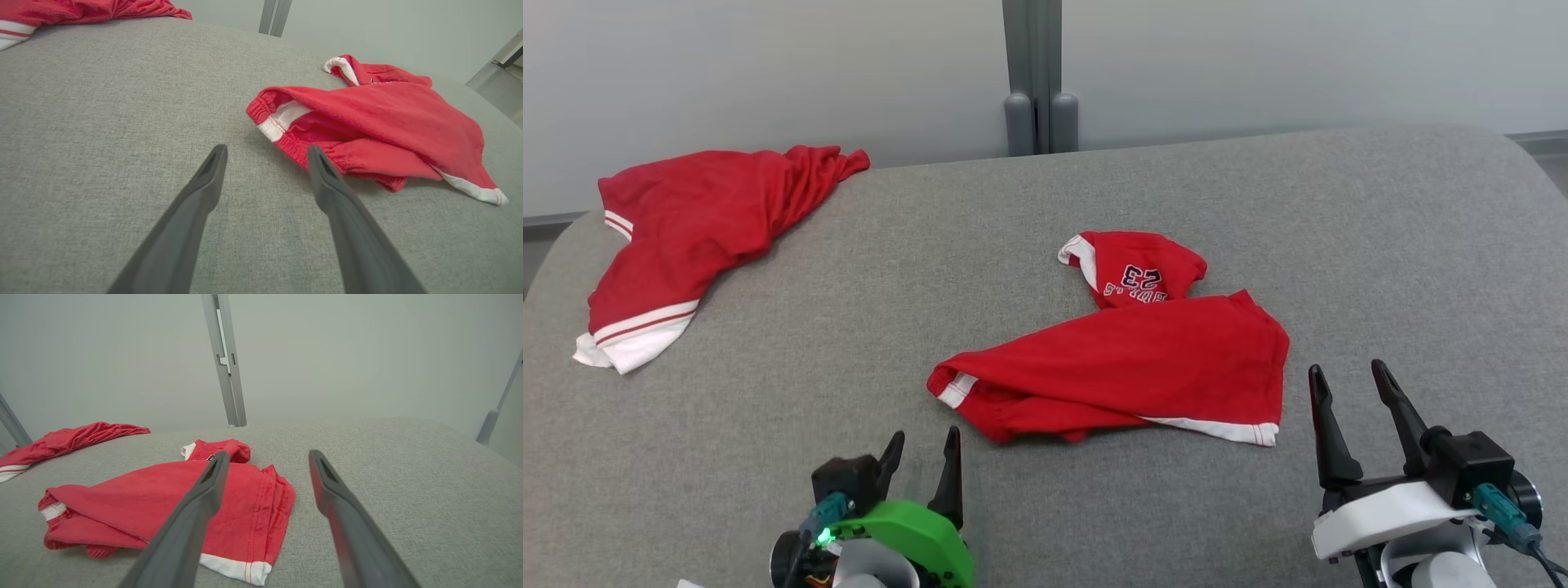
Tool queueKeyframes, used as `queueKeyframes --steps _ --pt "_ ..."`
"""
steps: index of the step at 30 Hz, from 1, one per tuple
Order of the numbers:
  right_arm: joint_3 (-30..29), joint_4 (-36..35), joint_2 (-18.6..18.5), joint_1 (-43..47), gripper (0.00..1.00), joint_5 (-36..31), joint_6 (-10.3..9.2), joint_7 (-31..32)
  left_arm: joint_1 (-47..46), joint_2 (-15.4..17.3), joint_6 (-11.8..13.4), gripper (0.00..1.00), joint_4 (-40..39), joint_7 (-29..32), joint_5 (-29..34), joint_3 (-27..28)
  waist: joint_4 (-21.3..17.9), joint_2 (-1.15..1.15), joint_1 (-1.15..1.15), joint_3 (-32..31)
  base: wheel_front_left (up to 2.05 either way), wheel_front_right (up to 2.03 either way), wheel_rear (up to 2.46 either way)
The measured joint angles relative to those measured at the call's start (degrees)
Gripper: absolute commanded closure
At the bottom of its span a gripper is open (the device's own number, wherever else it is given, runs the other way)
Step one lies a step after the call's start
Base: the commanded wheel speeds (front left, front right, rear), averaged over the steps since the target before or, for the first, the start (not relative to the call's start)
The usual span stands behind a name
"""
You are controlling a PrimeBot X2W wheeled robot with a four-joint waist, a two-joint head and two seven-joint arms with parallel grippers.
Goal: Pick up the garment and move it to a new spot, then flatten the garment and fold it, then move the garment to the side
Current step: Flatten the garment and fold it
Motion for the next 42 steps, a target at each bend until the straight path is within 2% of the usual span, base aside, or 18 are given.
queueKeyframes --steps 8,14,22,23,24,25,27,28,36,39,41,42 --pt "0.34 -0.23 0.0 -2.13 0.0 -0.04 0.0 0.0 -8.9 -0.02 1.72 0.0 8.44 0.62 -10.59 -3.66 -0.96 0.0 0.0 3.57 0.0 0.0 0.0" --pt "0.15 -0.27 0.0 -3.04 0.0 -0.04 0.0 0.0 -12.37 -0.02 1.51 0.0 11.93 -0.44 -14.26 -6.68 -2.19 0.0 0.0 5.77 0.0 0.0 0.0" --pt "-0.27 -0.27 0.0 -3.27 0.0 -0.03 0.0 0.0 -13.79 -0.03 1.52 0.02 11.77 -1.48 -16.8 -8.98 -3.08 0.0 0.0 6.87 0.0 0.0 0.0" --pt "-0.34 -0.27 0.0 -3.27 0.0 -0.02 0.0 0.0 -13.8 -0.03 1.53 0.15 11.63 -1.59 -16.93 -9.18 -3.05 0.0 0.0 6.88 0.0 0.0 0.0" --pt "-0.36 -0.27 0.0 -3.27 0.0 -0.02 0.0 0.0 -13.8 -0.03 1.58 0.22 11.37 -1.59 -17.04 -9.22 -3.01 0.0 0.0 6.9 0.0 0.0 0.0" --pt "-0.37 -0.27 0.0 -3.27 0.0 0.0 0.0 0.0 -13.8 -0.03 1.81 0.36 10.85 -1.64 -17.03 -9.03 -2.96 0.0 0.0 6.93 0.0 0.0 0.0" --pt "-0.37 -0.29 0.0 -3.27 0.0 0.03 0.0 0.0 -13.81 -0.03 2.05 0.46 9.85 -1.66 -16.78 -8.48 -2.88 0.0 0.0 7.0 0.0 0.0 0.0" --pt "-0.4 -0.3 0.0 -3.28 0.0 0.03 0.0 0.0 -13.8 -0.03 2.11 0.54 9.23 -1.67 -16.59 -8.17 -2.83 0.0 0.0 7.05 0.0 0.0 0.0" --pt "0.33 0.46 -0.01 -3.43 0.0 -0.01 0.0 0.0 -12.85 -0.03 2.37 0.76 6.82 -1.75 -15.67 -6.28 -2.74 0.0 0.0 7.38 0.0 0.0 0.0" --pt "1.49 2.13 0.01 -3.49 0.0 -1.63 0.0 0.0 -12.77 -0.03 2.37 0.88 6.62 -1.75 -15.61 -6.13 -2.8 0.0 0.0 7.48 0.0 0.0 0.0" --pt "1.66 4.22 0.02 -3.78 0.0 -2.97 0.0 0.0 -12.65 -0.03 2.37 1.0 6.57 -1.75 -15.56 -6.11 -2.8 0.0 0.0 7.56 0.0 0.0 0.0" --pt "1.52 5.3 0.02 -3.88 0.0 -3.26 0.0 0.0 -12.56 -0.03 2.37 1.0 6.57 -1.76 -15.56 -6.12 -2.78 0.0 0.0 7.6 0.0 0.0 0.0"
